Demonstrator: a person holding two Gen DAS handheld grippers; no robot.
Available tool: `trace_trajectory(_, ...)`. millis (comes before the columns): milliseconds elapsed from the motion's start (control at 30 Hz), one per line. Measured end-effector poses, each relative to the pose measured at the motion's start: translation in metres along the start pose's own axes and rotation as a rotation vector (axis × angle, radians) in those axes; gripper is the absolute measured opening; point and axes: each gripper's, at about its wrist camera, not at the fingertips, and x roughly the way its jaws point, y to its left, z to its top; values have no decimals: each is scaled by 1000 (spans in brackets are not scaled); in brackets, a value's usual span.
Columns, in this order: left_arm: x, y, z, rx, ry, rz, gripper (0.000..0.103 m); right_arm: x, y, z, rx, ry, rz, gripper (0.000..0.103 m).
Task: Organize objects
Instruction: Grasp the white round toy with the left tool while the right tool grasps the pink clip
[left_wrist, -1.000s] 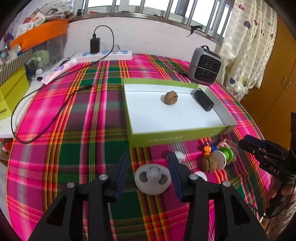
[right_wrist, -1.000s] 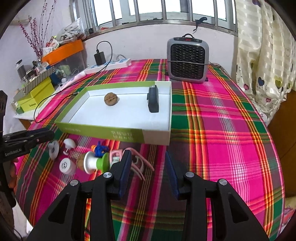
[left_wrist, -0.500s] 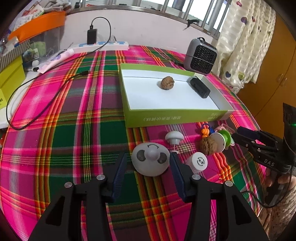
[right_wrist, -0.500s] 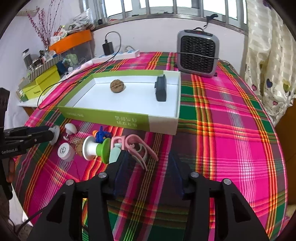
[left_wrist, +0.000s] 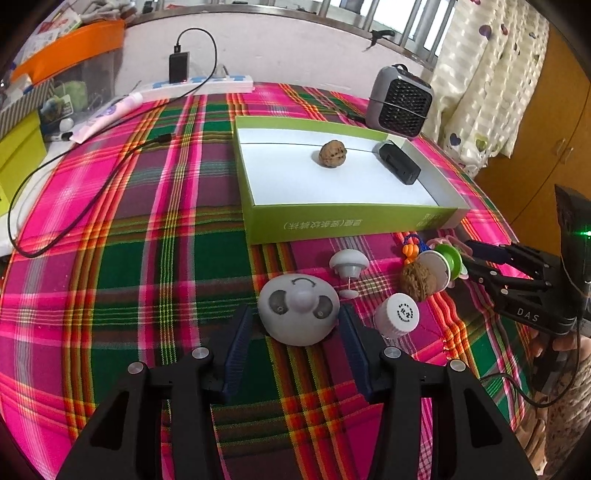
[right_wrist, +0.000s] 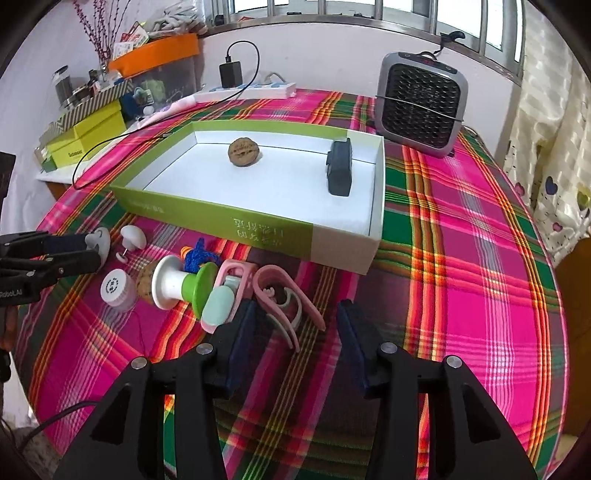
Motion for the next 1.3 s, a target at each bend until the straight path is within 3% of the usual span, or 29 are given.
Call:
trace_trajectory(467, 2, -1, 0, 7, -21, 11, 47, 2, -2, 2, 11, -10, -22, 46)
trace_trajectory(800, 3, -2, 1, 4, -29, 21, 45, 1, -1, 2, 9, -14, -21, 31)
trace_trajectory(1300, 3, -1, 2, -2, -32, 23, 45, 0, 0, 1, 2, -15, -24, 31)
